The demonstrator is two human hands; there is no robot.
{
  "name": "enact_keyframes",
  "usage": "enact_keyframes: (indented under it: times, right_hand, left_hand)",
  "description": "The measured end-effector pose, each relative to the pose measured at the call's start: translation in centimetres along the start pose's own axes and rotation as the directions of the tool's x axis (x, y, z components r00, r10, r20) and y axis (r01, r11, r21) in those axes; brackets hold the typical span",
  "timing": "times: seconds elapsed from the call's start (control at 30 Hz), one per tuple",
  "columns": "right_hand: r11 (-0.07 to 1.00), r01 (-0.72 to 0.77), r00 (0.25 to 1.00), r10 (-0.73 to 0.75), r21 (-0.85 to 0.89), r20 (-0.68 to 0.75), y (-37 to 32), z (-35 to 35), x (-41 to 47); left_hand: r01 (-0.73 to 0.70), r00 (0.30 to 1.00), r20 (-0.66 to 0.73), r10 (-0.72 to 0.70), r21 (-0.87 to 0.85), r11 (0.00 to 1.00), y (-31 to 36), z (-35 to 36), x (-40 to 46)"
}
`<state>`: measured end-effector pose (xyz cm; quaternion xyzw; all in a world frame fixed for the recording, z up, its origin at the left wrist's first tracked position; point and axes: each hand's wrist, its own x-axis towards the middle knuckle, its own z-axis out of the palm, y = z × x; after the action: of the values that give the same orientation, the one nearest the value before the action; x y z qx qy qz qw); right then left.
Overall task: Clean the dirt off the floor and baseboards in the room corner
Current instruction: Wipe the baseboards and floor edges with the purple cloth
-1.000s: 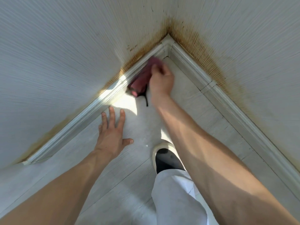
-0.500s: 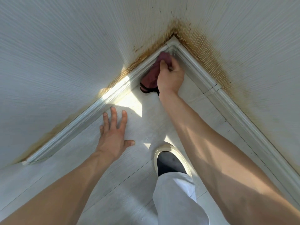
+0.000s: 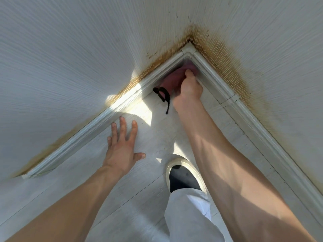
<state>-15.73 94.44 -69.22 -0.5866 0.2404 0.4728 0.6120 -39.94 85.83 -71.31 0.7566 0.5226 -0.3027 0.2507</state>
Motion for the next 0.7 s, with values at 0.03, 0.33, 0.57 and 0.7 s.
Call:
enact_keyframes:
  times: [0.03, 0.33, 0.57, 0.7]
  right_hand:
    - [1.0, 0.0, 1.0, 0.001, -0.022, 0.011, 0.0, 0.3, -0.2]
    - [0.933, 0.267, 0.96, -0.279, -0.24, -0.017, 0.1, 2.2, 0.1]
    - [0.922, 0.212, 0.977, -0.188, -0.324, 0.104, 1.0, 0.2, 0.7]
    - [0.987, 0.033, 0.999, -0.034, -0.159, -0.004, -1.0, 2.0, -0.3]
  left_hand:
    - [0.0, 1.0, 0.0, 0.0, -0.004, 1.0, -0.1, 0.0, 0.0]
    - [0.014, 1.0, 0.026, -0.015, 0.01, 1.0, 0.2, -0.2, 0.2]
    - [0.014, 1.0, 0.025, -0.014, 0.007, 1.0, 0.2, -0.2, 0.2]
    - [0.01, 1.0, 0.028, -0.01, 0.023, 1.0, 0.3, -0.2, 0.1]
